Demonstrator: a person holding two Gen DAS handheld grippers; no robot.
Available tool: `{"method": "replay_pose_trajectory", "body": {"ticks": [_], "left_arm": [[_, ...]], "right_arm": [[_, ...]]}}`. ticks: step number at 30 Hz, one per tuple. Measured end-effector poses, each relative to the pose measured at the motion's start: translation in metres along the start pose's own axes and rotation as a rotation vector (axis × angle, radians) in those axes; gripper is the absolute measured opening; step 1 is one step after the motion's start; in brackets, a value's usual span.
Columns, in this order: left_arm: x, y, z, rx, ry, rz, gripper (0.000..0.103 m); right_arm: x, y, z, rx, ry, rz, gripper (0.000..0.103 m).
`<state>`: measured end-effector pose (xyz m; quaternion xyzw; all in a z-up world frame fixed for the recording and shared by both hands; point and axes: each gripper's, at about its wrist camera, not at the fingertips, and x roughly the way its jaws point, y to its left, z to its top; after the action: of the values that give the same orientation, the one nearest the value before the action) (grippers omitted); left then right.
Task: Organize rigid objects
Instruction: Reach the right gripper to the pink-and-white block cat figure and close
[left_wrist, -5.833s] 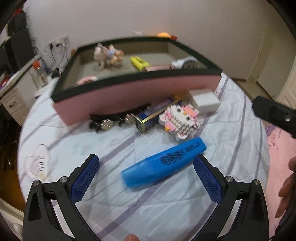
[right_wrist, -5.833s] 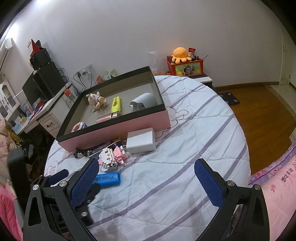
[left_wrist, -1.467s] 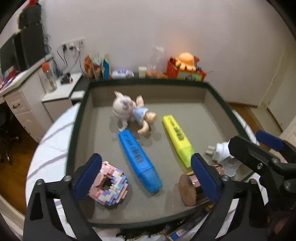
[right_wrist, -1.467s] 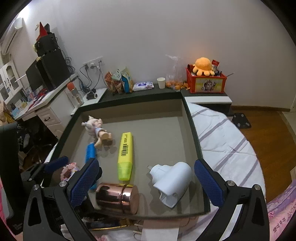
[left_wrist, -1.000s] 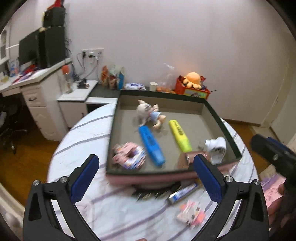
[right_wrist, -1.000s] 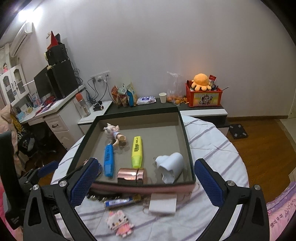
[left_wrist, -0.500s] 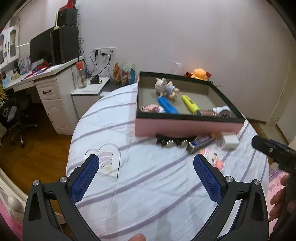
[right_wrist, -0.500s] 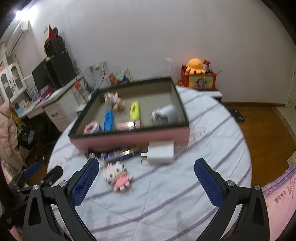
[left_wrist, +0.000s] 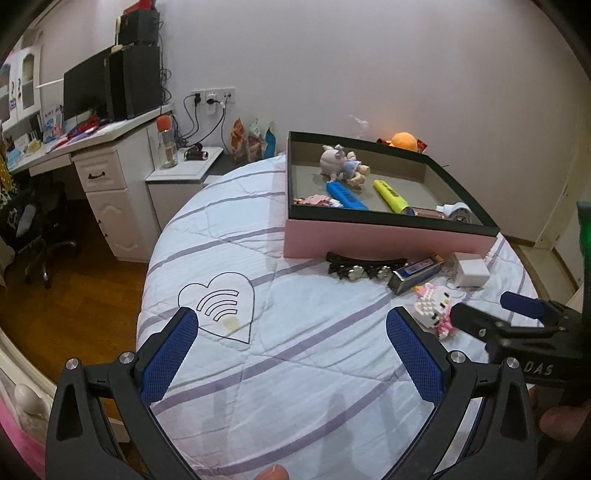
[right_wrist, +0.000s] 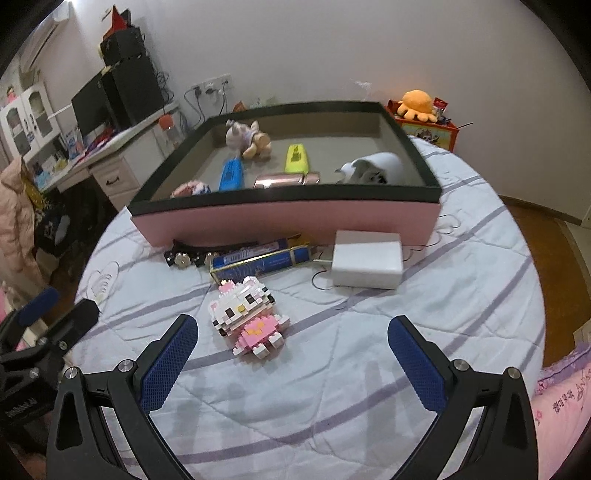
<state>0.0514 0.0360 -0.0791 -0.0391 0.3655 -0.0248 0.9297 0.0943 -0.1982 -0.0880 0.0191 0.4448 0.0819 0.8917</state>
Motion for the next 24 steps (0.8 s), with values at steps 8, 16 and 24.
{"method": "replay_pose_trajectory", "body": {"ticks": [8, 16, 24], "left_arm": [[0.013, 0.016, 0.000, -0.043, 0.022, 0.006, 0.103], [0.020, 0.022, -0.002, -0.059, 0.034, 0.007, 0.103], [0.017, 0.018, -0.001, -0.048, 0.029, 0.005, 0.103]], "right_arm": [[0.029, 0.013, -0.003, -0.051, 0.059, 0.012, 0.103], [0.038, 0.024, -0.003, -0.114, 0.046, -0.018, 0.079], [0.032, 0.025, -0.003, -0.137, 0.027, -0.021, 0.054]]}}
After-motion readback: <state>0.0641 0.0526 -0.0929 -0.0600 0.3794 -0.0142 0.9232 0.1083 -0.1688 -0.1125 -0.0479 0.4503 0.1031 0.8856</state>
